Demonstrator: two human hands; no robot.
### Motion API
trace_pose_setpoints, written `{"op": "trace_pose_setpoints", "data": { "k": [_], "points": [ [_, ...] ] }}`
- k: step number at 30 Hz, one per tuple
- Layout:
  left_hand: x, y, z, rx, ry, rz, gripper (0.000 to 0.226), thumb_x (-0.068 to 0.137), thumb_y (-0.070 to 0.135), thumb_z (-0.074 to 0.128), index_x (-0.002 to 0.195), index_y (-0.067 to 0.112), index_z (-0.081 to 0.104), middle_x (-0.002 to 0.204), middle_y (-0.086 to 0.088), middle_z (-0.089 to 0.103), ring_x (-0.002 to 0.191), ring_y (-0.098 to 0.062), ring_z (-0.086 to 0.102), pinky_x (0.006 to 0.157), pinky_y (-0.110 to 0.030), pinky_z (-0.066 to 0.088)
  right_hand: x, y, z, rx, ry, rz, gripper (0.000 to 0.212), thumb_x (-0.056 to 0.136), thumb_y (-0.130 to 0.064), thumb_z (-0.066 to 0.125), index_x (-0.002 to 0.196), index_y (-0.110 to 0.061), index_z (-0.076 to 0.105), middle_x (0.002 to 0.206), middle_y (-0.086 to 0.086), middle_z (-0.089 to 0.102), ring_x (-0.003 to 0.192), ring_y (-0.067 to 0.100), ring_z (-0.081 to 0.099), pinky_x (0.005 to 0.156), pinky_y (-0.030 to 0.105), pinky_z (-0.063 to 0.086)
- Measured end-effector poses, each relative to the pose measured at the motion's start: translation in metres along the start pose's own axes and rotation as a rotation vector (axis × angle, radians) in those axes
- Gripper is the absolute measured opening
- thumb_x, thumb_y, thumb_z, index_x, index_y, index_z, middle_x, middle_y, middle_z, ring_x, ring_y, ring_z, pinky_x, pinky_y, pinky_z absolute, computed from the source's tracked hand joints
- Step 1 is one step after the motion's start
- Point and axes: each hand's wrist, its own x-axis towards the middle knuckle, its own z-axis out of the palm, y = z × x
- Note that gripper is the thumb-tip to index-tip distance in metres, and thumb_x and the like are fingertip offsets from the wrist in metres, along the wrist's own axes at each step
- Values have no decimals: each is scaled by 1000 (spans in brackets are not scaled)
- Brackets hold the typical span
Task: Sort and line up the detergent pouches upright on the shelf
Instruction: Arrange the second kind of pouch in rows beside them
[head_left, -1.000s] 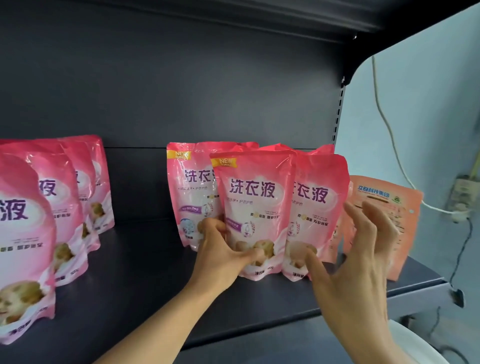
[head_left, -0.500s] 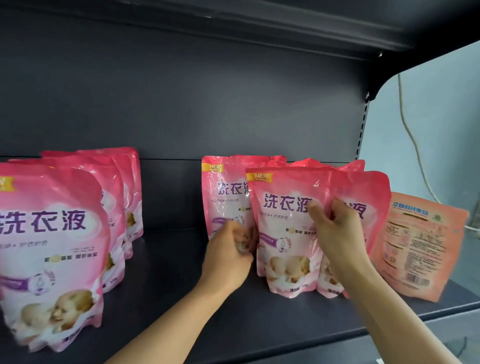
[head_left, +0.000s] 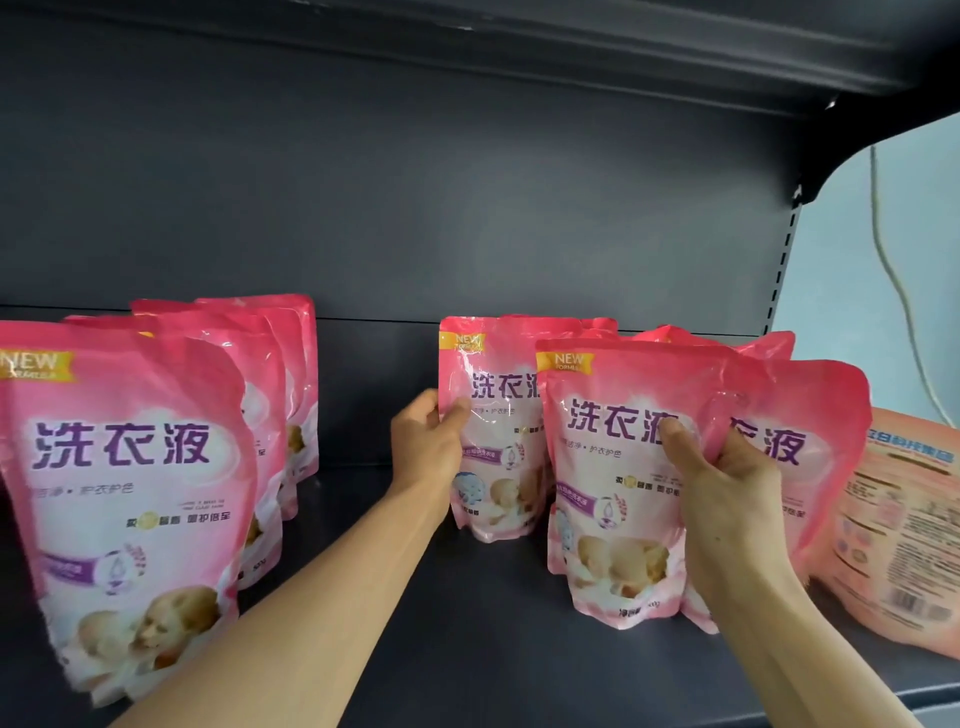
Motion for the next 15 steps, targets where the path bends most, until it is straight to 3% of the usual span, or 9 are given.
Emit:
{"op": "trace_pose_setpoints", "data": {
  "k": [4, 8, 12, 15],
  "points": [
    [7, -2, -8, -41, 113, 33, 19, 92, 8, 57, 76, 16, 62, 76, -2, 66, 69, -16, 61, 68, -33, 54, 0, 7, 9, 65, 35, -30, 30, 89, -22, 63, 80, 4, 52, 76, 12, 49, 69, 24, 43, 65, 42, 43],
    [23, -3, -23, -24, 223, 96, 22, 93, 9, 56, 74, 19, 60, 72, 2, 63, 63, -10, 56, 56, -22, 49, 1, 13, 18, 95, 26, -34, 26, 90, -21, 62, 74, -4, 51, 74, 9, 46, 69, 23, 42, 65, 40, 42],
    [44, -8, -32, -3, 312, 103, 23, 93, 10, 54, 71, 18, 56, 72, 1, 60, 65, -14, 55, 57, -25, 46, 2, 16, 33, 96, 22, -41, 34, 90, -19, 61, 59, -15, 46, 57, 3, 50, 56, 19, 48, 57, 32, 48],
    [56, -13, -35, -11, 364, 111, 23, 93, 9, 53, 72, 19, 57, 72, 1, 60, 65, -15, 56, 59, -28, 46, 3, 19, 43, 93, 39, -69, 44, 89, -20, 61, 54, -19, 36, 54, 3, 39, 53, 18, 38, 53, 31, 41]
  ]
}}
